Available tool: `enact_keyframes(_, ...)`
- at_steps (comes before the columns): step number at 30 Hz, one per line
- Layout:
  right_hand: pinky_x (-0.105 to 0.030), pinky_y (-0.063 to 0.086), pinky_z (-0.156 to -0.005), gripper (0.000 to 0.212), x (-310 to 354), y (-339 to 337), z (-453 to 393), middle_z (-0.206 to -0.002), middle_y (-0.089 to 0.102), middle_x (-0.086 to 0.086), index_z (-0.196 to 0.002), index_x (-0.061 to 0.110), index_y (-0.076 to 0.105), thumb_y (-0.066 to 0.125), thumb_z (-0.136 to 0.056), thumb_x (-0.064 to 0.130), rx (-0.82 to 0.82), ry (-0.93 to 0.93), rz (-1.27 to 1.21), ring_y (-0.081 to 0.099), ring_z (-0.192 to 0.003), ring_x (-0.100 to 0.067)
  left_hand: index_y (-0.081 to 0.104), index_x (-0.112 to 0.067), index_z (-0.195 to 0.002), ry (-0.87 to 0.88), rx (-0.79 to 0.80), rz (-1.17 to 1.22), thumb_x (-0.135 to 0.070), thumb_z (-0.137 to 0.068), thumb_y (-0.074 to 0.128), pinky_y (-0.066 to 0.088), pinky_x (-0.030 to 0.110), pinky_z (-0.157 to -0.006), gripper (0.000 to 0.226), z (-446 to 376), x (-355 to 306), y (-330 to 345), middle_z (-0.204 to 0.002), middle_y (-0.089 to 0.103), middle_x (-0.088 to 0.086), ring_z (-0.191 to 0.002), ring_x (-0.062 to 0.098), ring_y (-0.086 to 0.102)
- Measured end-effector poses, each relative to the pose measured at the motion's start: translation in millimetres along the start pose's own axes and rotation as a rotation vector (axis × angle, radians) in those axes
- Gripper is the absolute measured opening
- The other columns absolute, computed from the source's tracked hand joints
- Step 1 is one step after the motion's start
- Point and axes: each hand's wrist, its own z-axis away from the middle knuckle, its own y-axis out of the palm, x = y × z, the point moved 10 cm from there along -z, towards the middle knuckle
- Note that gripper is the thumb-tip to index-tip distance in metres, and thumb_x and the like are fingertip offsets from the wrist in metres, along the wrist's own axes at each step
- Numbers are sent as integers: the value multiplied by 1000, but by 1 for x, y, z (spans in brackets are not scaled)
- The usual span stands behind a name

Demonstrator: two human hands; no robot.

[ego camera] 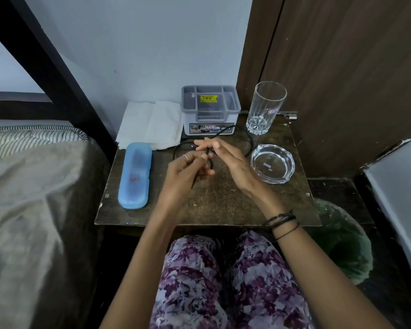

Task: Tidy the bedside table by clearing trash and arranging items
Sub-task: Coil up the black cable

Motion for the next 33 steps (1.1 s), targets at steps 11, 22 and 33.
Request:
enact_keyframes(11,-30,44,-71,24,1,40,-16,-64,58,10,-113,8,61,45,-97,15,-79,23,-101,58,-63,-6,58,0,-113,246,-215,318,2,-91,50,54,14,-78,23,-33,-66,-23,-95,70,4,-81,4,68)
enact_keyframes(22,-23,42,-62,13,64,-26,-9,-73,53,4,-84,21,72,69,-79,33,-240,-81,440,46,-64,-6,64,-7,-108,346,-7,-618,-5,-96,42,36,1,-62,25,-33,-56,-12,-85,66,-4,-72,-5,53)
enact_keyframes(33,-11,33,-54,25,28,-24,-10,-56,50,13,-105,12,70,50,-95,23,-357,40,127,46,-51,4,65,-14,-99,179,132,366,-20,-101,26,30,12,-42,39,-26,-58,0,-70,69,-6,-38,3,30)
